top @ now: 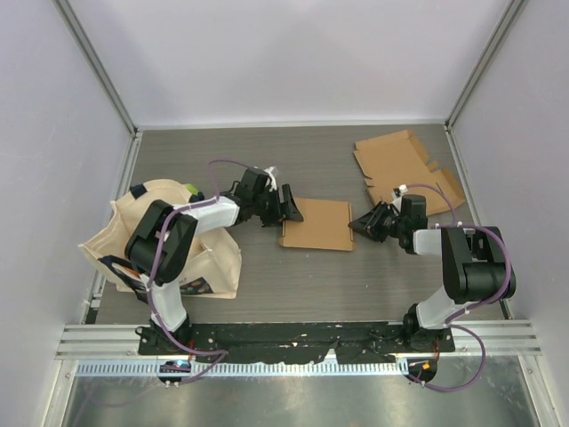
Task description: Fold the paper box
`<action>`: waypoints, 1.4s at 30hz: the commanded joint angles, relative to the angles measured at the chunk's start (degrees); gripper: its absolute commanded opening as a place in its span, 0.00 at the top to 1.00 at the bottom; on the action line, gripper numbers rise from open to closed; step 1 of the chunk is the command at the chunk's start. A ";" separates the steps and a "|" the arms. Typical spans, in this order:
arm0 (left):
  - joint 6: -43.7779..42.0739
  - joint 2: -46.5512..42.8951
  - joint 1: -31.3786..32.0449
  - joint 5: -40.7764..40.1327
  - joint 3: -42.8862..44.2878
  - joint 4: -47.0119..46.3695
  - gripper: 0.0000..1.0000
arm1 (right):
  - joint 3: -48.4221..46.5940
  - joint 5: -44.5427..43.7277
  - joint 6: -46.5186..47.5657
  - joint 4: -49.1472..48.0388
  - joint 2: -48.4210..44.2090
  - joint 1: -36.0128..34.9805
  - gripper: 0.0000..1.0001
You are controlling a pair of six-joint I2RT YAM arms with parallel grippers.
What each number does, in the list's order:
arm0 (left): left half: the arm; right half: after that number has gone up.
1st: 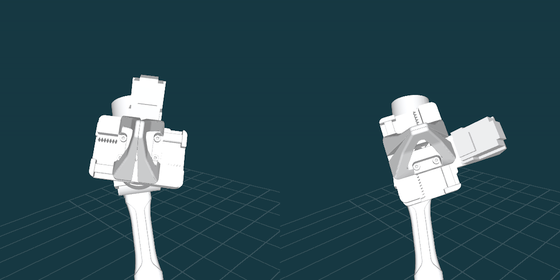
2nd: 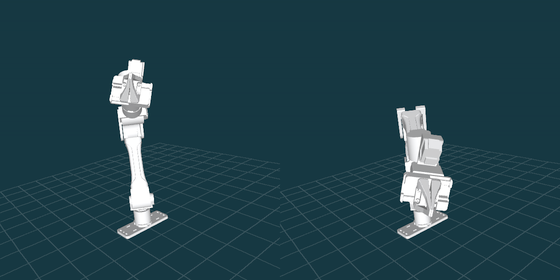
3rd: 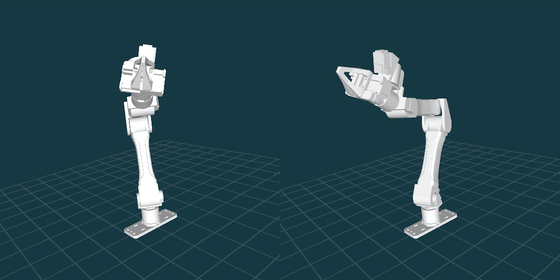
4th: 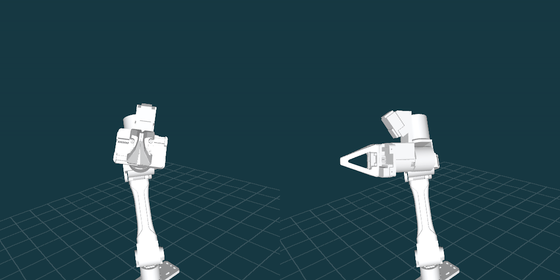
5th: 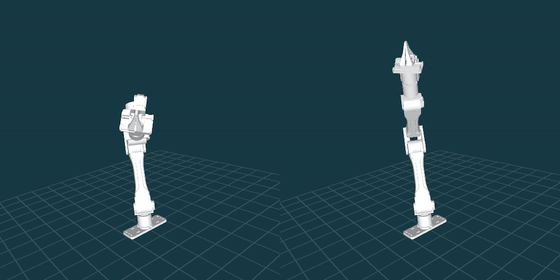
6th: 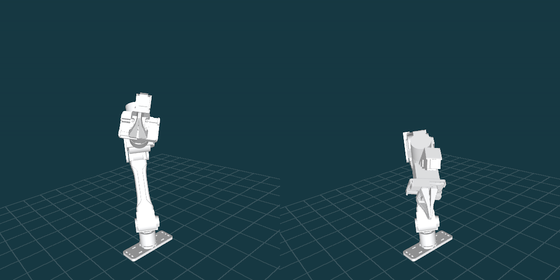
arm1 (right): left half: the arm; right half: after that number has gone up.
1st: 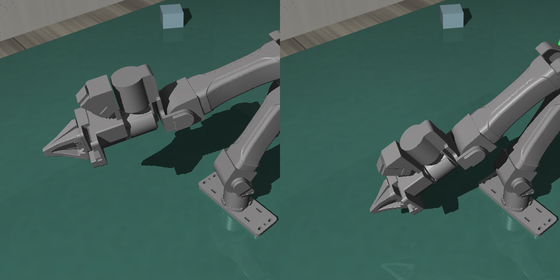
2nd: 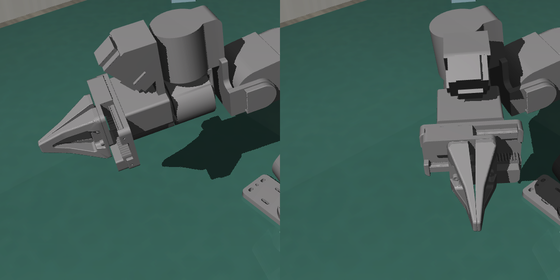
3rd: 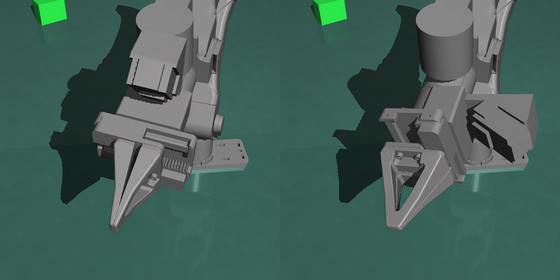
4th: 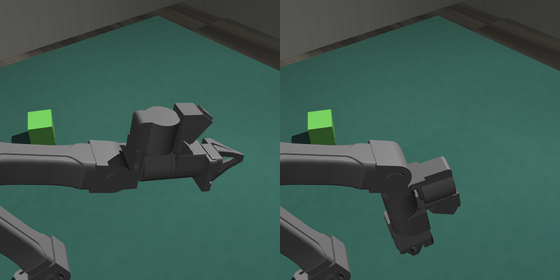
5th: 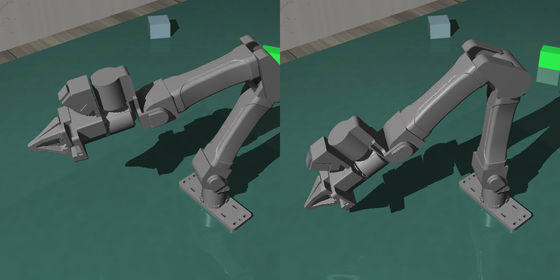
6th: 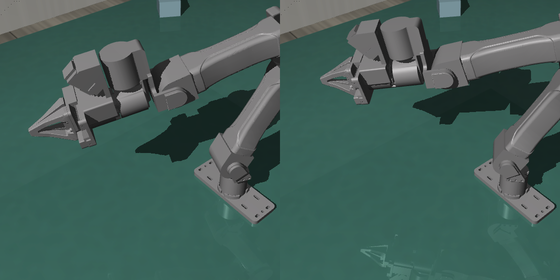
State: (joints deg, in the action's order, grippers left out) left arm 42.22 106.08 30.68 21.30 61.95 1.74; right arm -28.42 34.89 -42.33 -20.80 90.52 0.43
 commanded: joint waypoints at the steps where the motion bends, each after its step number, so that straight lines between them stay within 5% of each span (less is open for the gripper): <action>1: 6.03 -2.19 0.44 5.24 -1.48 -8.32 0.29 | 2.06 -8.00 1.81 4.19 2.55 0.72 0.74; 10: 12.62 -4.48 0.44 5.86 -1.66 -11.76 0.54 | 0.75 -6.59 3.73 7.15 -4.71 0.63 0.62; 13: 14.20 -3.87 0.26 5.68 0.52 -7.47 0.63 | -3.99 -11.93 10.48 19.96 -13.65 0.11 0.48; 14: 14.73 -3.60 -0.17 7.42 0.97 -6.75 0.67 | -7.23 -15.78 12.86 24.70 -16.31 -0.42 0.37; 18: 20.00 -3.07 -1.32 10.77 0.80 -6.31 0.73 | -14.63 -33.90 23.15 40.02 -26.61 -10.95 0.22; 23: 22.38 -3.25 -3.60 14.02 4.04 3.51 0.75 | -16.05 -47.00 36.86 36.80 -33.64 -38.18 0.19; 29: 17.99 -1.94 -6.68 16.75 11.52 23.91 0.78 | -20.52 -65.78 52.75 37.15 -27.51 -64.36 0.18; 36: 16.50 -3.42 -7.47 21.06 8.89 26.82 0.78 | -22.12 -77.42 62.97 33.29 -18.64 -70.03 0.18; 42: 16.93 -5.01 -7.74 23.35 8.01 27.18 0.78 | -19.57 -78.49 66.84 28.01 -15.11 -70.48 0.18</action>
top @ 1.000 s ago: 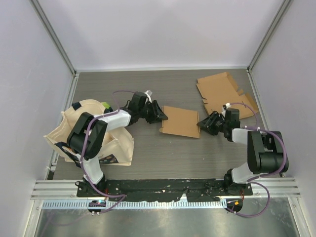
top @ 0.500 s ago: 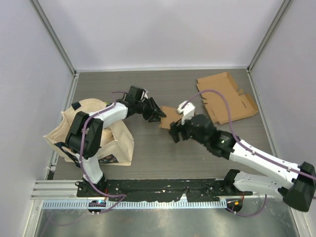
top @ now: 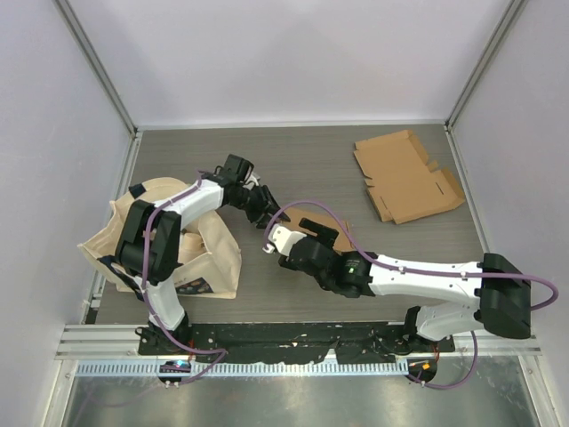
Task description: Fold the paper box
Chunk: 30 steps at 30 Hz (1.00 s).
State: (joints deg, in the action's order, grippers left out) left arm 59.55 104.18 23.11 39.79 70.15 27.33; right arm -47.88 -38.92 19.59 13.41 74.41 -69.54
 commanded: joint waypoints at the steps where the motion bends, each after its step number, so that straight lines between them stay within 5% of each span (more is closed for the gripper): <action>1: -0.31 -3.28 -0.17 5.21 -0.19 1.67 0.78 | 0.50 -4.33 5.01 -6.72 1.17 -0.60 0.18; 14: -0.40 -5.13 -0.79 7.05 -0.01 3.61 0.79 | 4.02 -4.23 7.03 -13.06 2.58 0.72 0.20; 21: -1.36 -6.71 -0.79 7.14 -0.63 4.57 0.78 | 5.87 -8.72 9.24 -19.82 3.29 0.98 0.36; 25: -4.70 -9.08 -0.79 3.47 0.16 5.10 0.62 | 7.18 -7.06 6.96 -18.52 -0.83 0.98 0.55; 30: -9.36 -18.99 -0.79 -9.69 -2.11 -1.56 0.34 | 5.08 -3.46 1.86 -7.54 -3.92 1.25 0.65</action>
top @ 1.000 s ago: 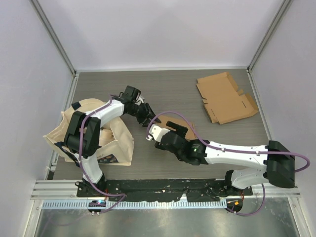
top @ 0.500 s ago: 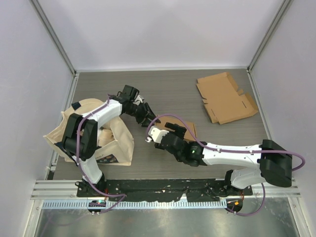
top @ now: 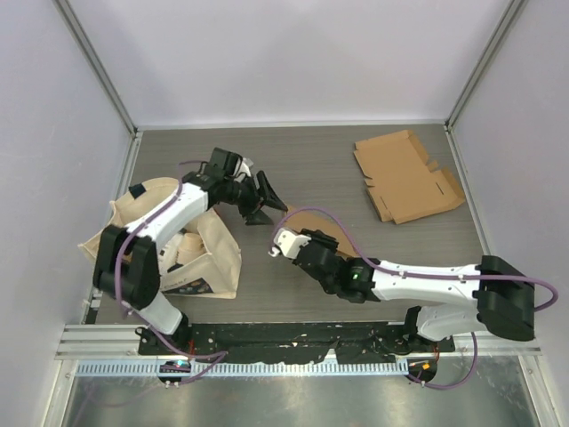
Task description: Fold the paper box
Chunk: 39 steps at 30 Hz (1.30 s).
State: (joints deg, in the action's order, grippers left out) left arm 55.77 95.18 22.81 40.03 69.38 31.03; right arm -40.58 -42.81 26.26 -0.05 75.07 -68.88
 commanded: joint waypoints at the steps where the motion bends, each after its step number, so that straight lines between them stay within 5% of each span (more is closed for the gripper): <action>1: -7.32 -14.80 -0.48 -12.06 -2.49 -7.01 0.31 | -3.70 2.36 -7.60 10.29 -5.01 0.77 0.66; 5: -11.72 -23.88 -0.31 -19.54 -9.25 -16.23 0.23 | -5.56 14.56 -14.30 18.67 -7.21 4.27 0.67; 12: -20.87 -27.50 2.06 -22.10 -14.63 -22.50 0.44 | -13.63 44.97 -20.55 32.81 -0.20 19.83 0.64; 16: -24.39 -26.45 6.54 -24.11 -15.59 -23.82 0.51 | -20.05 48.77 -19.67 40.73 6.39 22.38 0.63; 28: -29.39 -22.58 12.52 -26.94 -16.65 -29.97 0.62 | -22.09 55.37 -15.98 42.68 7.02 26.17 0.64; 39: -32.30 -18.71 14.81 -25.09 -17.97 -34.18 0.58 | -22.44 56.16 -15.54 42.16 5.97 26.78 0.64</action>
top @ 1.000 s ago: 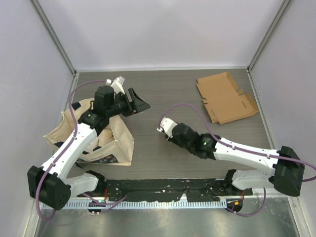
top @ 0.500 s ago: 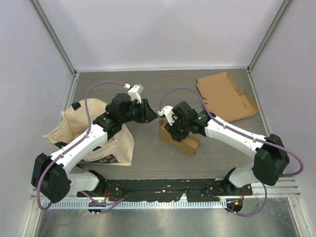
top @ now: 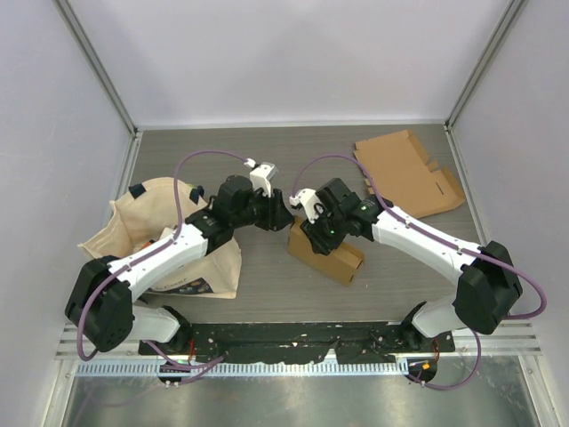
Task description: Fold the paper box
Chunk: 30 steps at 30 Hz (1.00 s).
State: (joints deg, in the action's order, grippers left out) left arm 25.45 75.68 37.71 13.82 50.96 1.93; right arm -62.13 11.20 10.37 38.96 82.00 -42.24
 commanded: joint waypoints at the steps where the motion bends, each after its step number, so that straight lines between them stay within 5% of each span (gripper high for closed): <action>1: -1.90 1.22 -0.10 1.12 0.72 -5.01 0.58 | -0.72 2.42 0.35 3.05 -1.14 0.23 0.64; 22: -1.72 4.30 0.43 3.93 1.42 -5.54 0.80 | -0.45 2.07 0.18 2.26 -2.01 0.23 0.68; 30: -0.68 2.81 2.18 3.75 1.69 -3.78 1.00 | -0.27 -2.23 -0.88 1.12 -1.58 0.23 0.67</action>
State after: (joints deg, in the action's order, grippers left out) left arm 24.56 79.88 38.65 16.99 51.07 -1.52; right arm -62.13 11.68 10.28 39.09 81.97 -42.13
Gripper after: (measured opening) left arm 0.018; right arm 0.406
